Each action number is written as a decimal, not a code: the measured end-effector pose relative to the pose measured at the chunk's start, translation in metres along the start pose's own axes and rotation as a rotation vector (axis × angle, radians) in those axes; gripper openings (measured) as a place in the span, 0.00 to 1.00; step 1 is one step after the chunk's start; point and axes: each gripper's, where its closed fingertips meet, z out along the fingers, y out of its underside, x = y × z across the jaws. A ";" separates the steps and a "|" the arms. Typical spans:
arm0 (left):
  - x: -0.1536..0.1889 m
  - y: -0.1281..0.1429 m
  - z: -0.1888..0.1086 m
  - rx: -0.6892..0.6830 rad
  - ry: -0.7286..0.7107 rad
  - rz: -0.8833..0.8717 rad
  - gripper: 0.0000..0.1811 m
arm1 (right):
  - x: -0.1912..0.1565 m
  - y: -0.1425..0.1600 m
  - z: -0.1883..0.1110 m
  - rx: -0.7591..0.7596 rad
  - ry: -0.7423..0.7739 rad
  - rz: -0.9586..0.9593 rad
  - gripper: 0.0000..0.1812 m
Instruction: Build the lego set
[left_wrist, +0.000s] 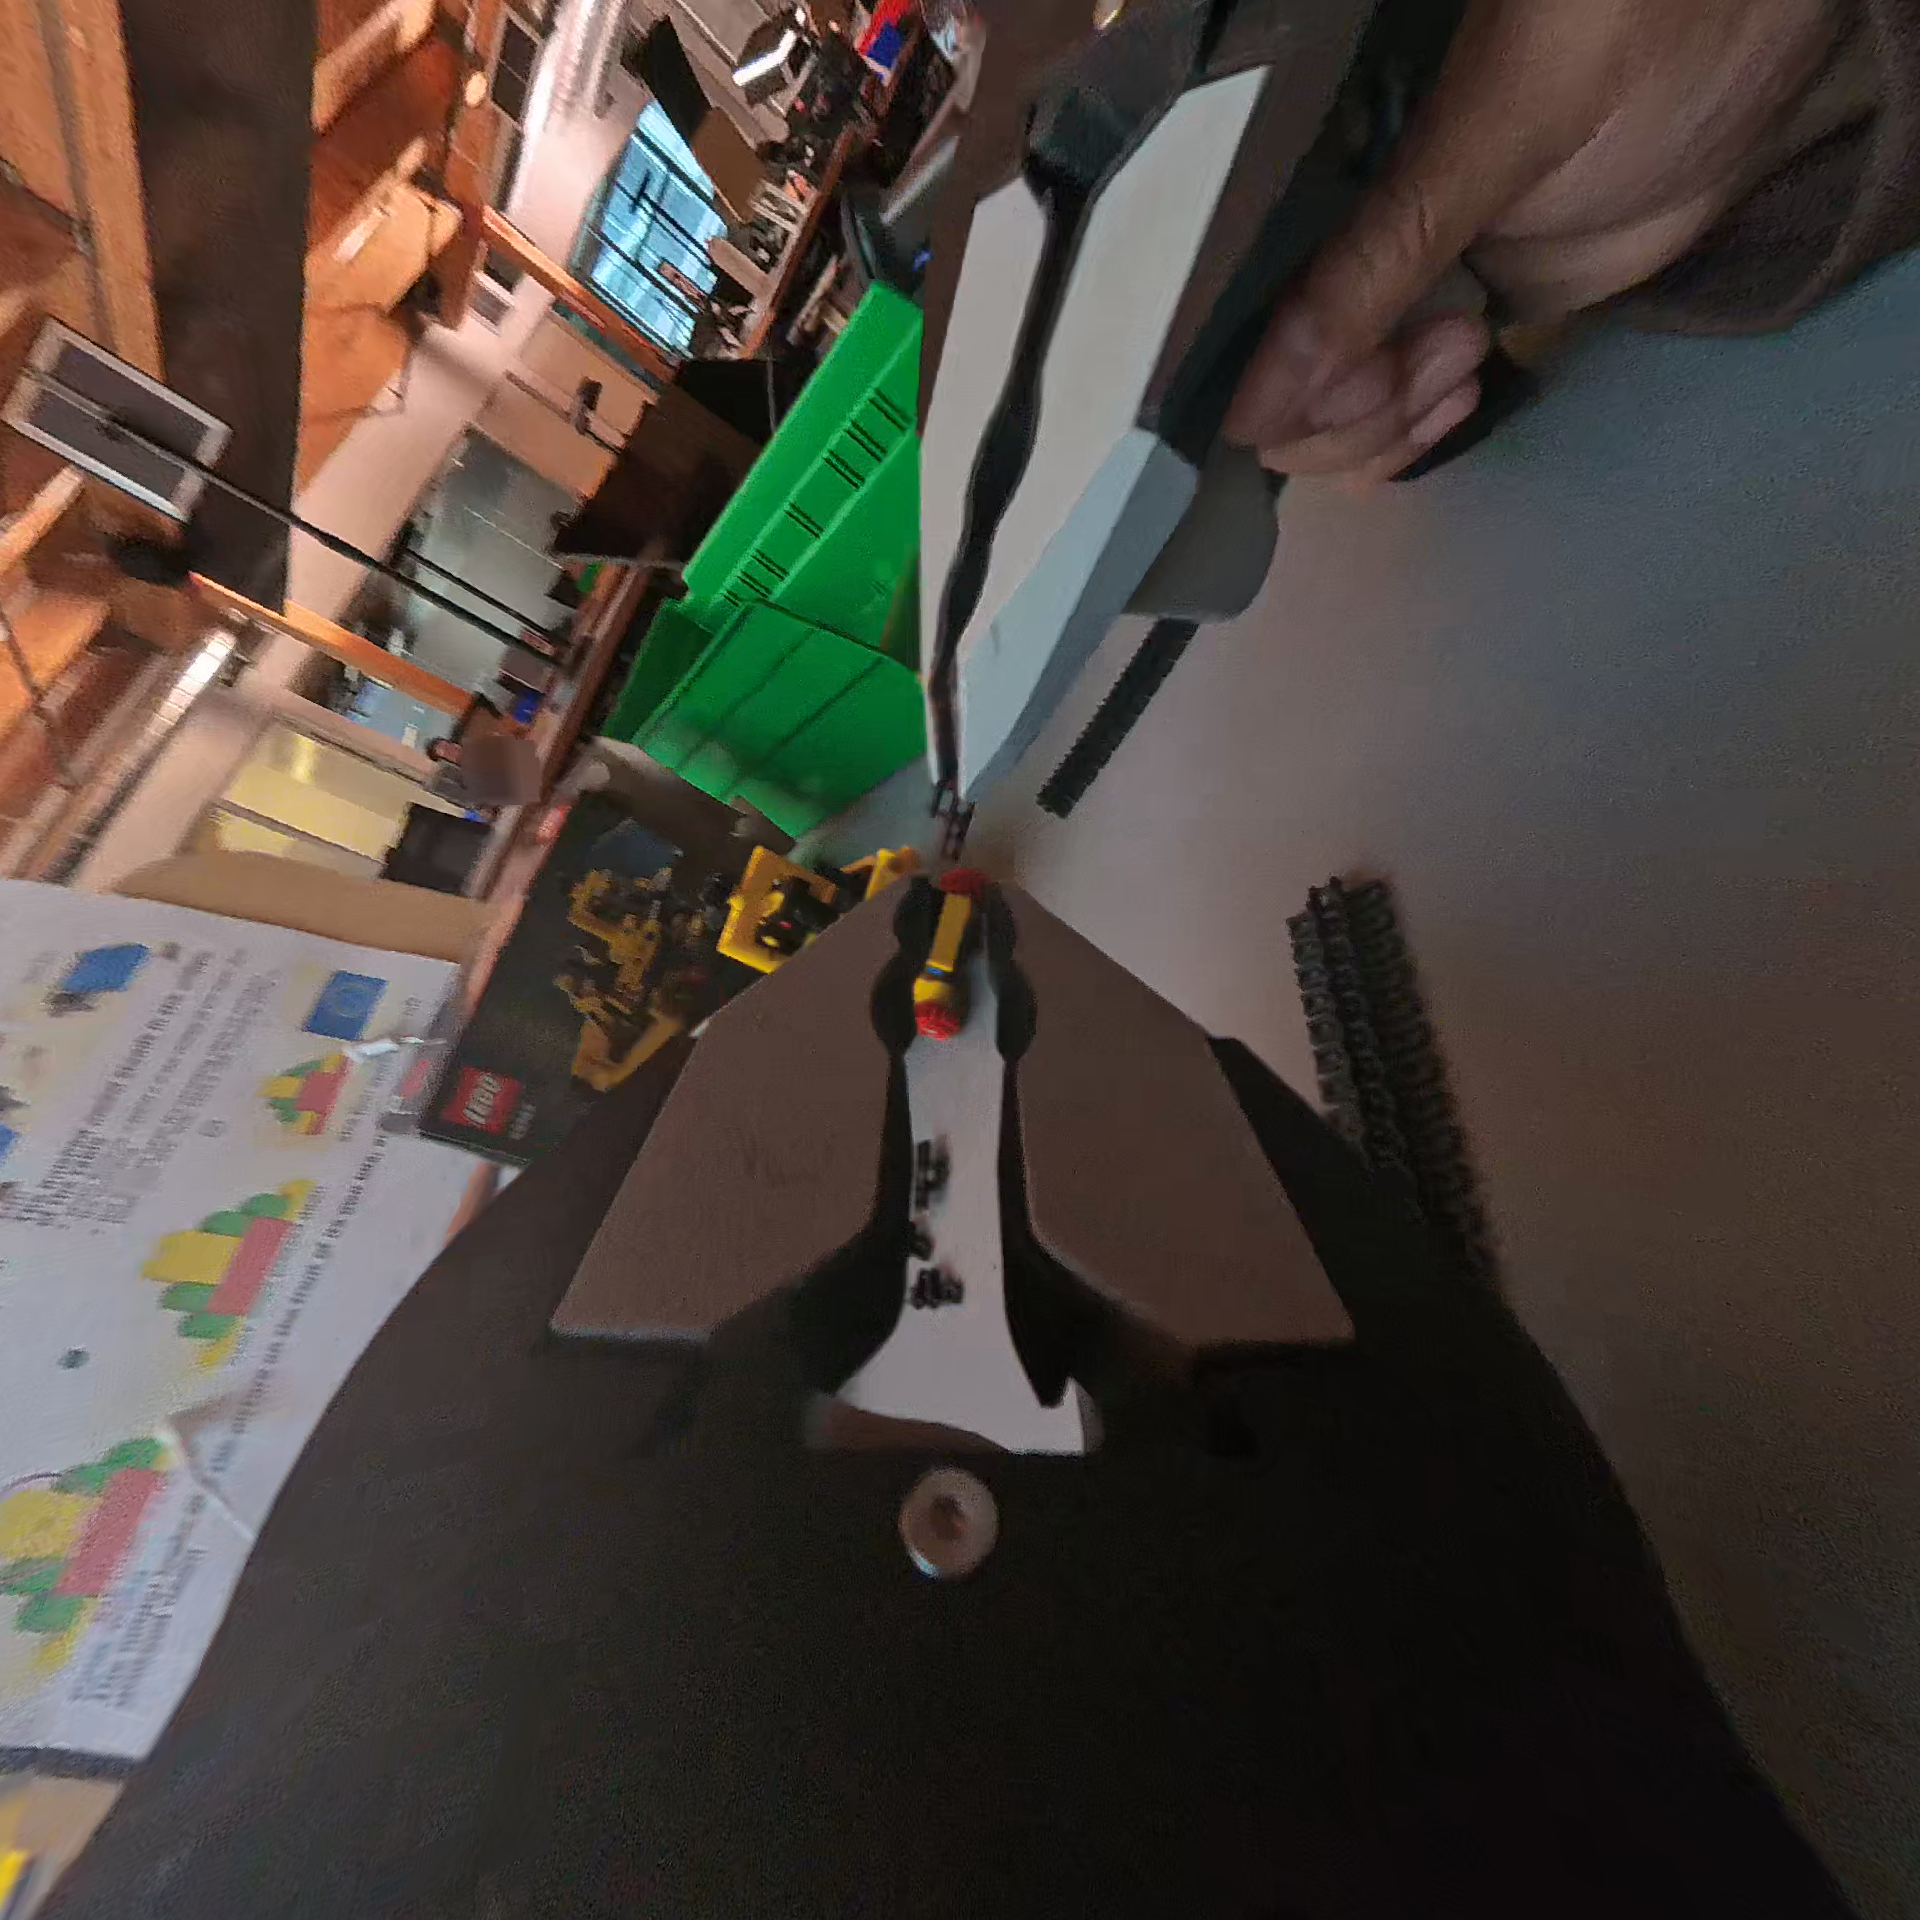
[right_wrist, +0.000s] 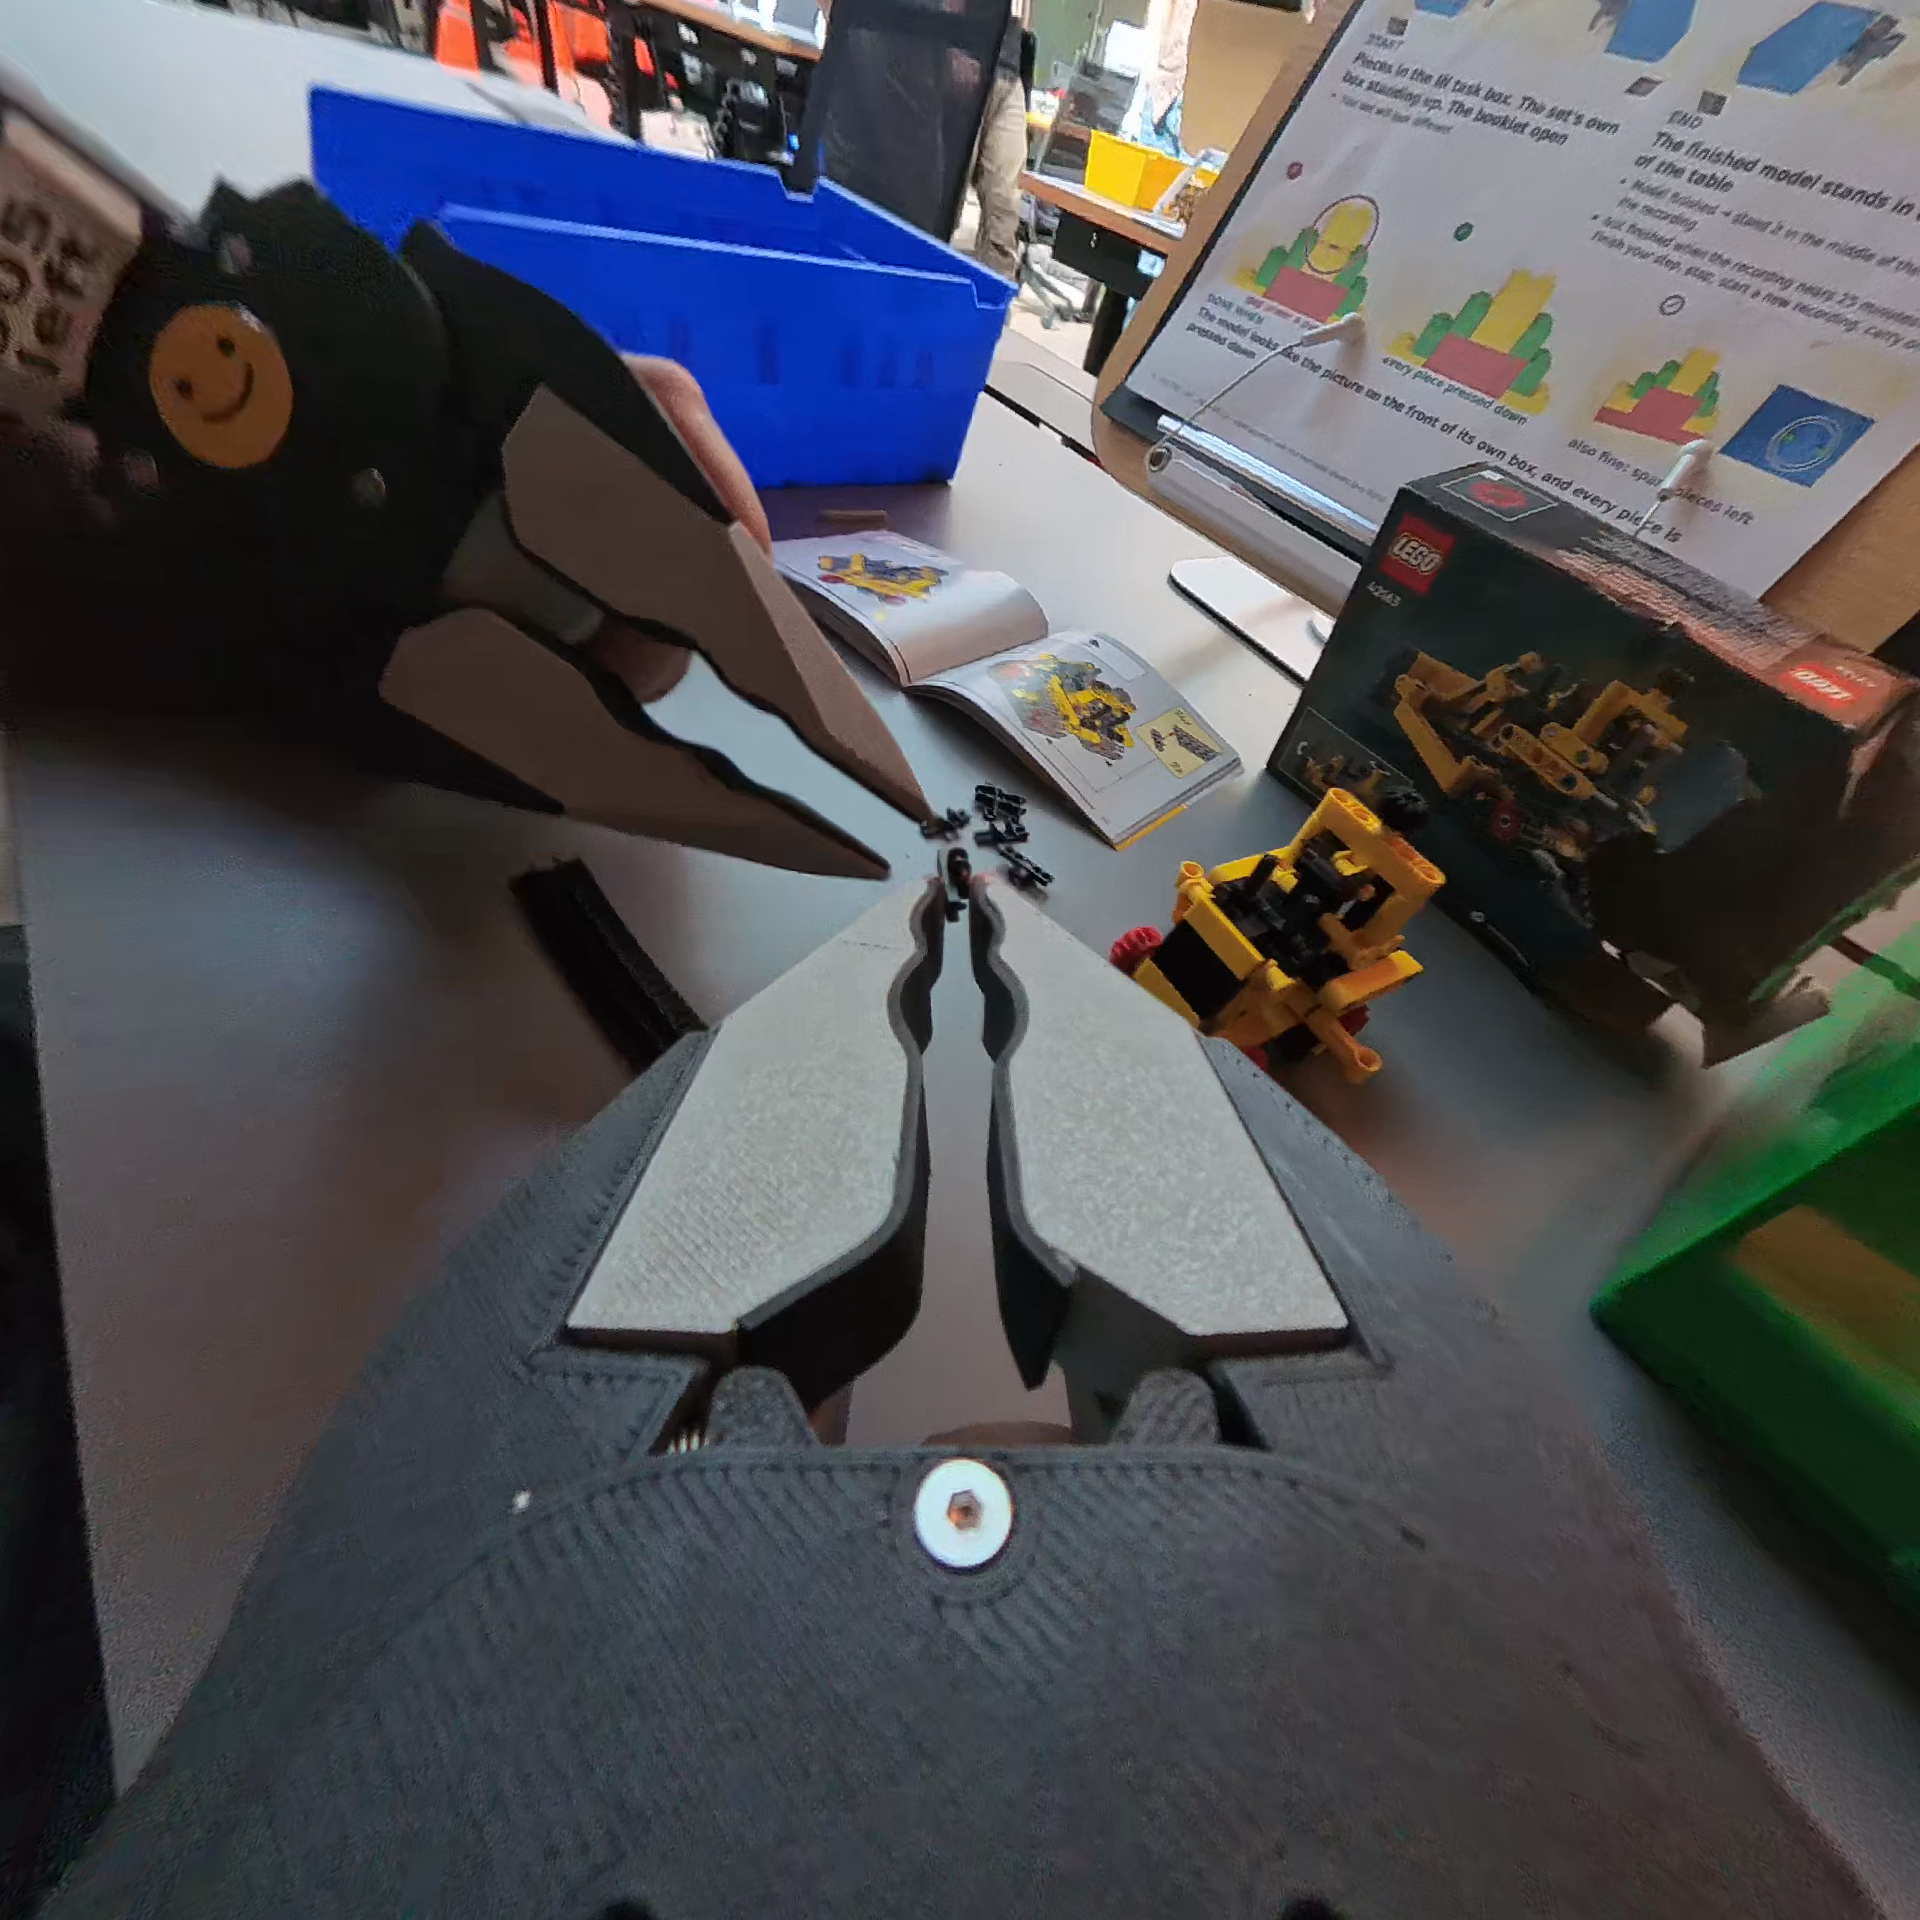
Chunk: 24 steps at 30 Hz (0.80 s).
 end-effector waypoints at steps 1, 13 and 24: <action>0.000 0.005 0.000 -0.014 0.028 -0.056 0.06 | 0.002 0.005 -0.003 -0.036 0.018 -0.050 0.01; 0.005 0.039 0.004 -0.138 0.230 -0.532 0.06 | -0.018 0.074 -0.033 -0.555 0.015 -0.879 0.01; 0.007 0.049 0.002 -0.200 0.223 -0.537 0.06 | -0.044 0.074 -0.026 -0.625 -0.147 -0.906 0.08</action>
